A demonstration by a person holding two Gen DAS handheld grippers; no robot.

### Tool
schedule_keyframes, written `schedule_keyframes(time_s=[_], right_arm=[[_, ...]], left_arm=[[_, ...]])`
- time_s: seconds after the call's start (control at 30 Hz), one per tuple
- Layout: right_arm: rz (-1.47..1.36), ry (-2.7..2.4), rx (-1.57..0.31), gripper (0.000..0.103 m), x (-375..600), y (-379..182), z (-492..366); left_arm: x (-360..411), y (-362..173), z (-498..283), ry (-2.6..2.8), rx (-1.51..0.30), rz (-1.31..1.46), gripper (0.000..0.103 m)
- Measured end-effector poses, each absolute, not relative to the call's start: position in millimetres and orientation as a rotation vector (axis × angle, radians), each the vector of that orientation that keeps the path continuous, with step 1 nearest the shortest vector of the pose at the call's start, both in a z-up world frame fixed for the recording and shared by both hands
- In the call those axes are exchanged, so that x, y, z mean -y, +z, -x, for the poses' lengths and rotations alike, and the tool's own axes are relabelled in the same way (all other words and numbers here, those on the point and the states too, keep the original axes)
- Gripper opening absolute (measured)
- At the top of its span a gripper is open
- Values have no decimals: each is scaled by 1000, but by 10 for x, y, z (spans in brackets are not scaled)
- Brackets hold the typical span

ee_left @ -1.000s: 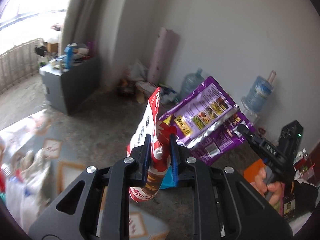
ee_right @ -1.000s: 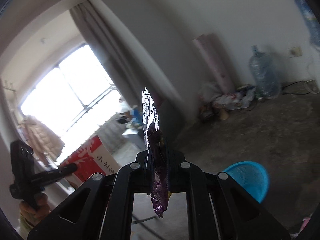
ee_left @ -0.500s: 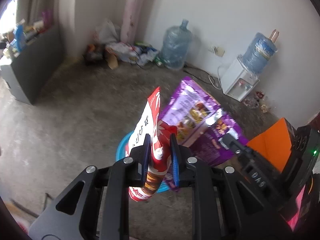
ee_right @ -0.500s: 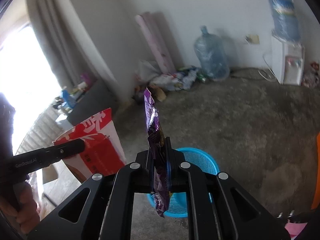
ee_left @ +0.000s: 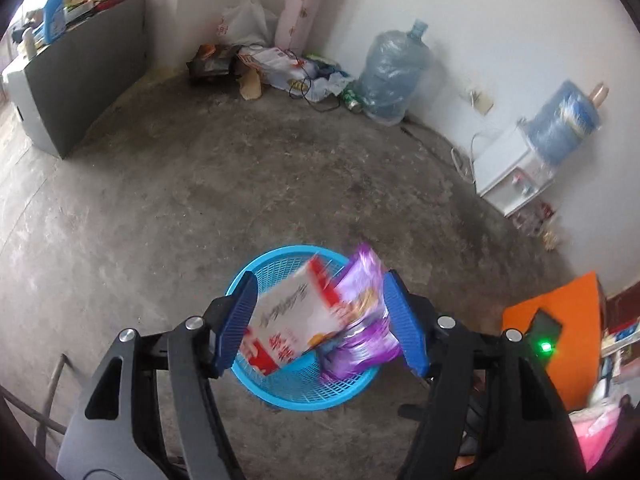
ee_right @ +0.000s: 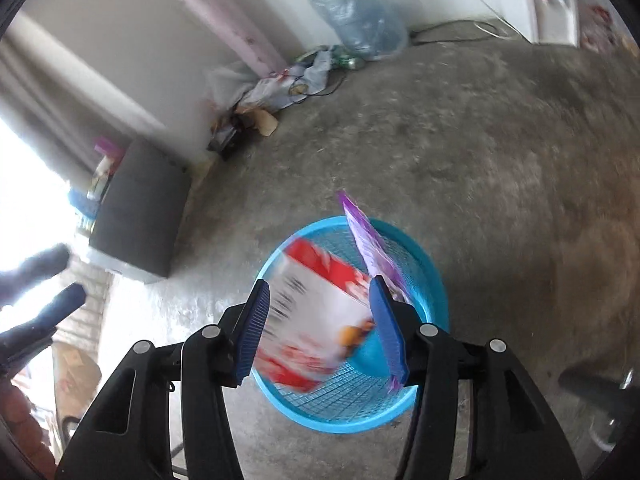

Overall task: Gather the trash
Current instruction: 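Open both tools over the blue wastebasket to drop the bags, then move both tools back toward the table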

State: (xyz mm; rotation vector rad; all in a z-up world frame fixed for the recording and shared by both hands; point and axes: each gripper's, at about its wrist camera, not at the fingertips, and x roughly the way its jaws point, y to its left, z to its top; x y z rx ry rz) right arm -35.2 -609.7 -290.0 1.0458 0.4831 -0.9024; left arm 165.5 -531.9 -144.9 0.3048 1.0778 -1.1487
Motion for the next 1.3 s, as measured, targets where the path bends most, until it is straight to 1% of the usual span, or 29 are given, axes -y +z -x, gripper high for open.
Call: schedule_keyframes(time_s=[0.07,0.3,0.4,0.5,0.6,0.67,0.7,0.77,0.83,0.87,1.0,1.13,1.3], right_arm=[[-1044,-914,-464,55,6072,-2883,397],[-1008,-912,-412,56,5976,-2595,485],[-950,-906,-408,60,5846,-2333,407],[-858,-896,-420,64,5631,-2010,279],[-757,-868,-431,74,5373,-1671,143],[-667,-856,-434,83,5148,-1427,53],[-631,-848,-436,85,5050,-1329,18],[-560,-830,-444,93,4860,-1140,-57],[-503,-820,-452,96,4665,-975,-121],[-473,-815,-460,96,4551,-890,-158],[-386,-795,-484,97,4205,-643,-306],[-284,-801,-514,97,3827,-452,-480],[-149,-745,-541,97,3380,-256,-696]], left_arm=[[5248,-1357,-1686,-1147,-1056,-302,61],[4925,-970,-1693,-1158,-1005,-286,65],[4748,-715,-1652,-1175,-955,-299,65],[4467,-389,-1591,-1194,-892,-288,69],[4159,-83,-1552,-1184,-835,-299,71],[3930,106,-1536,-1168,-800,-303,72],[3780,204,-1533,-1152,-777,-306,72],[3509,348,-1532,-1130,-750,-297,76],[3235,448,-1536,-1111,-734,-279,80],[3107,490,-1544,-1105,-733,-273,83],[2594,583,-1610,-1056,-777,-246,84],[2040,604,-1735,-980,-815,-175,90],[1451,655,-1869,-898,-807,-113,93]])
